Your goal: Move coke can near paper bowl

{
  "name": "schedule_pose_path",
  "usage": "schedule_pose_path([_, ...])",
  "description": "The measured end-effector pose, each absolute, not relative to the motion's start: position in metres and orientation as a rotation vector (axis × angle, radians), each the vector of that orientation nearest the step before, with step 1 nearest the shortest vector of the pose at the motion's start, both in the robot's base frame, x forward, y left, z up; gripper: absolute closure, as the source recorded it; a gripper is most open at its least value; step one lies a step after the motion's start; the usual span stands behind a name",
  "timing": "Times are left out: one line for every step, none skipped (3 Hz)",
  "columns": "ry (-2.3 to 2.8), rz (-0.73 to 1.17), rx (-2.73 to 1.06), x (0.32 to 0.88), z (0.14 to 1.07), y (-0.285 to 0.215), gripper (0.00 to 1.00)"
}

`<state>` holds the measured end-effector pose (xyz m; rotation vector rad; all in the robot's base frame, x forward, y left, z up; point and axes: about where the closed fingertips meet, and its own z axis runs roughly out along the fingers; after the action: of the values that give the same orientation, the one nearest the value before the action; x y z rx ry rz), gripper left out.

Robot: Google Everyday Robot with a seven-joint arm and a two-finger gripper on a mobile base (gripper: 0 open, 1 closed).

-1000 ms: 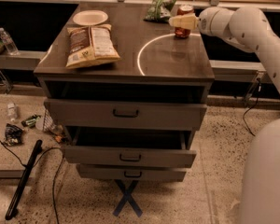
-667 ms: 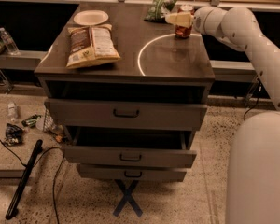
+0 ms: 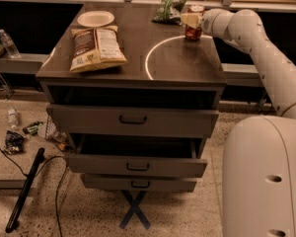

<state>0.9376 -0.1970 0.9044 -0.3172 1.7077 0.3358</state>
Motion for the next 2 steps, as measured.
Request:
schedule_pose_path([1.72, 0.347, -0.334, 0.944, 0.898, -0.191, 0.59])
schedule_pose_path([1.687, 0.414, -0.379, 0.943, 0.913, -0.167, 0.81])
